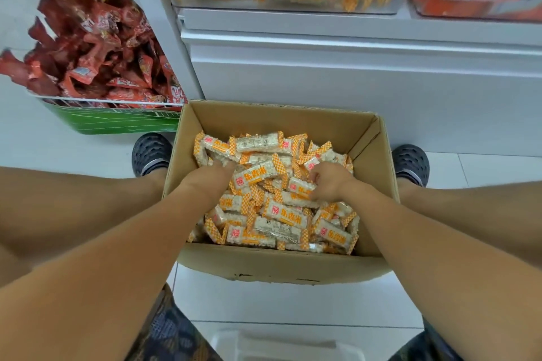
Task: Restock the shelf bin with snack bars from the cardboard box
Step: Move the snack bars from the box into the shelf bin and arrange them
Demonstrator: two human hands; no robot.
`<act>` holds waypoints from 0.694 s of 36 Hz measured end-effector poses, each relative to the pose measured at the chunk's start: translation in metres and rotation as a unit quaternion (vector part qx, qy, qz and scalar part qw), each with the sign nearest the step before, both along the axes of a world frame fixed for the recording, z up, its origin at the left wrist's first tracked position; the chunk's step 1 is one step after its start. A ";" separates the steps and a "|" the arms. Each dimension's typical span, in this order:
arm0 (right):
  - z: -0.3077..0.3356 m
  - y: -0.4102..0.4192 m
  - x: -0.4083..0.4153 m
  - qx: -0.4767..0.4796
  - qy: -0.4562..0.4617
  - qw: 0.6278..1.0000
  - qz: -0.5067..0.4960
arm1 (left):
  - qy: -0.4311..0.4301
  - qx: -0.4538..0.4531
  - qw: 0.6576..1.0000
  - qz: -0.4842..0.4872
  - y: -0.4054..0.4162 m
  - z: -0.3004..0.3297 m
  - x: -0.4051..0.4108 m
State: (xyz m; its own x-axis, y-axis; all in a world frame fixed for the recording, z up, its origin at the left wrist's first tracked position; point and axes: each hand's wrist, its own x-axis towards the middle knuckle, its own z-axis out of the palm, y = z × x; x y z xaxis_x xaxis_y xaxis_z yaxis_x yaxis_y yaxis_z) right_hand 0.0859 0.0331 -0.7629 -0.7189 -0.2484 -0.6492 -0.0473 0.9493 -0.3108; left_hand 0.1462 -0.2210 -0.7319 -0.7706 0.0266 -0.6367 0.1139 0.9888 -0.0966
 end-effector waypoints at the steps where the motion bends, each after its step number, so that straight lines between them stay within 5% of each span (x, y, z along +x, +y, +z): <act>1: 0.005 0.000 -0.003 -0.011 -0.011 1.000 -0.010 | -0.003 -0.001 1.000 -0.010 0.001 0.001 -0.001; 5: 0.032 0.005 -0.017 -0.111 -0.124 0.982 -0.087 | -0.009 0.022 0.999 -0.033 0.010 0.018 -0.008; 9: 0.049 0.013 -0.033 -0.312 -0.273 0.870 -0.266 | 0.006 0.050 0.999 -0.002 0.017 0.038 -0.020; 13: 0.058 0.012 -0.034 -0.410 -0.282 0.824 -0.271 | 0.021 0.136 0.987 0.079 0.013 0.052 -0.041; 15: 0.059 0.010 -0.031 -0.463 -0.283 0.789 -0.287 | 0.020 0.255 0.948 0.188 0.010 0.051 -0.049; 20: 0.054 0.005 -0.027 -0.563 -0.275 0.690 -0.363 | 0.000 0.453 0.788 0.416 0.021 0.044 -0.040; 23: 0.058 0.004 -0.025 -0.566 -0.239 0.687 -0.388 | -0.020 0.491 0.736 0.466 0.036 0.036 -0.034; 25: 0.062 0.003 -0.025 -0.534 -0.201 0.728 -0.380 | -0.040 0.518 0.691 0.503 0.043 0.031 -0.033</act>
State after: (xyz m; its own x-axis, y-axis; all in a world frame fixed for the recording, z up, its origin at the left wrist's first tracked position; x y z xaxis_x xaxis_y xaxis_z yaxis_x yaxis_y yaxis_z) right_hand 0.0608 0.0361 -0.7004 -0.7176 -0.3951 -0.5735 0.6642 -0.1407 -0.7342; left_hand 0.1137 -0.1783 -0.7007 -0.6948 -0.0230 -0.7189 -0.7167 0.1058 0.6893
